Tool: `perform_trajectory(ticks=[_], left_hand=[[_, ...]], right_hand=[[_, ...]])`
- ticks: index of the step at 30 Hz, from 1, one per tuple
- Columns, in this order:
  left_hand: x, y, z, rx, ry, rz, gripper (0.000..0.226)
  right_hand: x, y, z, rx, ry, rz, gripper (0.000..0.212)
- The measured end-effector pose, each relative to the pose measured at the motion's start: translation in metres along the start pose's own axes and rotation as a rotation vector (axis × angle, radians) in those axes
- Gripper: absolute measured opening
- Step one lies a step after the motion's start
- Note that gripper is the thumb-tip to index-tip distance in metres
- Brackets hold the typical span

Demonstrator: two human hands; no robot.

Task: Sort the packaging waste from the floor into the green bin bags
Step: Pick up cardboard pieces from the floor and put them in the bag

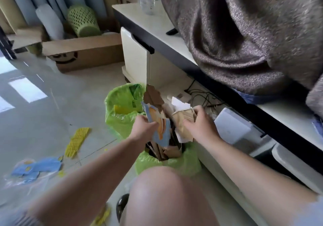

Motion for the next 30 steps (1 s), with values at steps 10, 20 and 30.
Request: perform_trajectory(ticks=[10, 20, 30], left_hand=[[0.015, 0.021, -0.013, 0.151, 0.063, -0.032, 0.007], [0.015, 0.04, -0.035, 0.028, 0.157, -0.406, 0.015], [0.006, 0.048, -0.021, 0.311, 0.247, -0.032, 0.023]], right_hand=[[-0.016, 0.072, -0.018, 0.282, 0.081, 0.139, 0.055], [-0.056, 0.11, -0.054, 0.419, 0.169, 0.386, 0.044], [-0.064, 0.127, -0.051, 0.597, 0.21, 0.262, 0.062]])
Point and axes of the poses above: each hand's wrist, its own z-axis away from the middle knuckle, its own y-axis out of the palm, x = y × z, the point moved 8 cm from there along -z, towards the middle knuckle, and after that the axes turned 6 degrees about -z, right-handed, at the moved point
